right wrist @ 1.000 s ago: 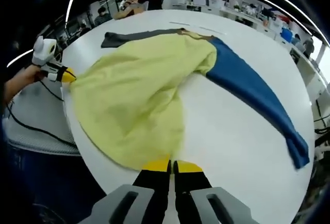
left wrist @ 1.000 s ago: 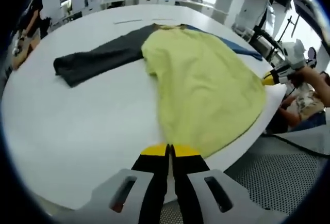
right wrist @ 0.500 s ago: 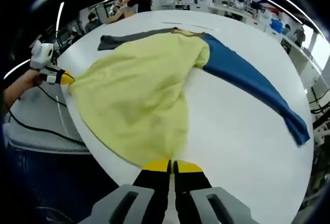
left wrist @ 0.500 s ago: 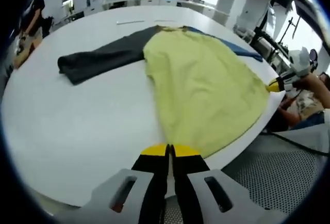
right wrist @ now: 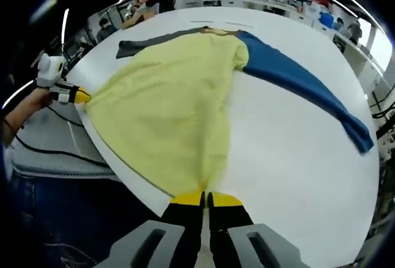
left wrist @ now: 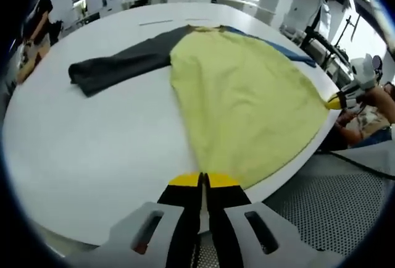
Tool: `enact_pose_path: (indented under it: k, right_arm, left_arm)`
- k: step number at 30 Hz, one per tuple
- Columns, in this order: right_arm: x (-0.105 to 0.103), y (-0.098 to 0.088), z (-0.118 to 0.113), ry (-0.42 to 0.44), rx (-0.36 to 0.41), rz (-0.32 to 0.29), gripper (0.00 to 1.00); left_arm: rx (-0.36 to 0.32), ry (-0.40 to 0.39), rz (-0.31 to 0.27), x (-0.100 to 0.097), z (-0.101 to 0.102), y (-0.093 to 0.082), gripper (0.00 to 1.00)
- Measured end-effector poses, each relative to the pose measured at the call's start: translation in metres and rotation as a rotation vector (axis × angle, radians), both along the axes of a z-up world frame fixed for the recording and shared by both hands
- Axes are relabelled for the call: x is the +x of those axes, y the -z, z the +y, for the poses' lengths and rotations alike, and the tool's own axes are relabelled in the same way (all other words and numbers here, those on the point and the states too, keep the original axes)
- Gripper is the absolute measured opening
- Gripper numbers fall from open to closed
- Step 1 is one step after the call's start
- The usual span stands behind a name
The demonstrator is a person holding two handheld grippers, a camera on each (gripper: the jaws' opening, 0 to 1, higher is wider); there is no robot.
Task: Fold the garment on the visible template until the final outline fits inside the template.
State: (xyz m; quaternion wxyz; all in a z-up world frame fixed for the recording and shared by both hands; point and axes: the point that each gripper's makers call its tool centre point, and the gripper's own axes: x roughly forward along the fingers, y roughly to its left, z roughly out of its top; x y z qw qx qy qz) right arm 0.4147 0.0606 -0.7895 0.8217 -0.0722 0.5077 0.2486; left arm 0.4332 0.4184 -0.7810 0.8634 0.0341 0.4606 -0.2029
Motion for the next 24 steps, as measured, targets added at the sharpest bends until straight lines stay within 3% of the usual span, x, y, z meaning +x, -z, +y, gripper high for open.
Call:
enact_pose_path:
  k: [11, 15, 19, 24]
  right_arm:
    - [-0.002, -0.003, -0.001, 0.017, 0.032, 0.013, 0.00]
    - [0.008, -0.015, -0.006, 0.040, 0.065, -0.028, 0.04]
    - [0.017, -0.026, -0.012, 0.034, 0.083, -0.060, 0.14]
    - [0.028, -0.037, -0.013, 0.041, 0.131, -0.108, 0.25]
  left_arm:
    - [-0.008, -0.010, 0.006, -0.001, 0.001, 0.000, 0.00]
    - [-0.030, -0.016, -0.015, 0.001, 0.002, -0.004, 0.00]
    - [-0.044, -0.014, -0.051, 0.004, 0.004, -0.012, 0.09]
    - [-0.103, -0.004, -0.140, 0.014, -0.003, -0.027, 0.25]
